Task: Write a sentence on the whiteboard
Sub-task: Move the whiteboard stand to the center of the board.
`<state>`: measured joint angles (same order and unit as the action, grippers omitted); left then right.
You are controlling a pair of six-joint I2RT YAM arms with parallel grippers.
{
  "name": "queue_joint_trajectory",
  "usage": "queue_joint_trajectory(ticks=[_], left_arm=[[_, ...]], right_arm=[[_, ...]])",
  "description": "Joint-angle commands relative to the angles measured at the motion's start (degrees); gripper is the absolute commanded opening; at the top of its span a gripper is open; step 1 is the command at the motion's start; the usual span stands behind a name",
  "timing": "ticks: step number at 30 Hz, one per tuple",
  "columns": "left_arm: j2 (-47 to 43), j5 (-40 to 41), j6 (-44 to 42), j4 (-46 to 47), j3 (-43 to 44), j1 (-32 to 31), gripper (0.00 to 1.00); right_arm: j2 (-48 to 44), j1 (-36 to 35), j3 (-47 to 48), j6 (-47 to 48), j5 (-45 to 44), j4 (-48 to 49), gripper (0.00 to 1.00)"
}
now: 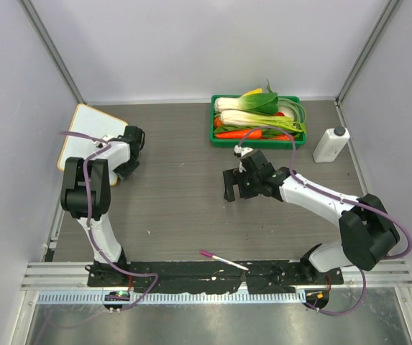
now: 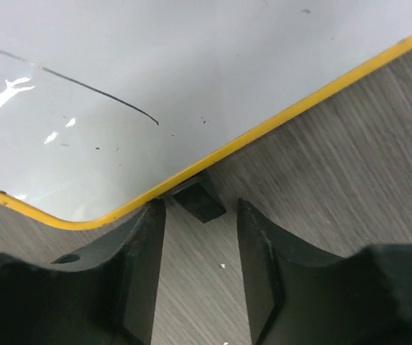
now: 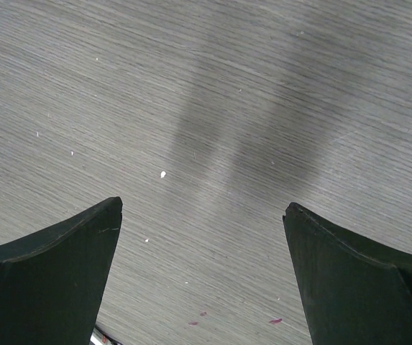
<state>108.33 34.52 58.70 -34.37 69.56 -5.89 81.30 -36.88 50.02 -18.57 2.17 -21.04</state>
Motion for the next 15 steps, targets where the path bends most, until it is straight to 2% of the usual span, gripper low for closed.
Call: queue_joint_trajectory(ticks=[1, 4, 7, 11, 15], left_arm=[[-1.9, 1.07, -0.95, -1.75, -2.59, 2.98, 0.55], [-2.16, -0.07, -1.48, -1.58, -2.94, 4.74, 0.57], [-2.25, -0.68, -1.74, -2.02, -2.5, 5.63, 0.55], [-2.16, -0.69, -2.36, -2.63, -1.71, 5.63, 0.47], [-1.63, -1.04, -3.06, -3.33, -1.09, 5.63, 0.32]], right_arm=[[0.09, 0.23, 1.57, 0.64, 0.55, 1.7, 0.99], [0.35, 0.15, 1.57, 0.64, 0.64, 1.7, 0.99], [0.35, 0.23, 1.66, 0.64, 0.55, 1.79, 0.99], [0.35, 0.23, 1.49, 0.64, 0.55, 1.7, 0.99], [0.18, 0.23, 1.48, 0.55, 0.55, 1.7, 0.99]])
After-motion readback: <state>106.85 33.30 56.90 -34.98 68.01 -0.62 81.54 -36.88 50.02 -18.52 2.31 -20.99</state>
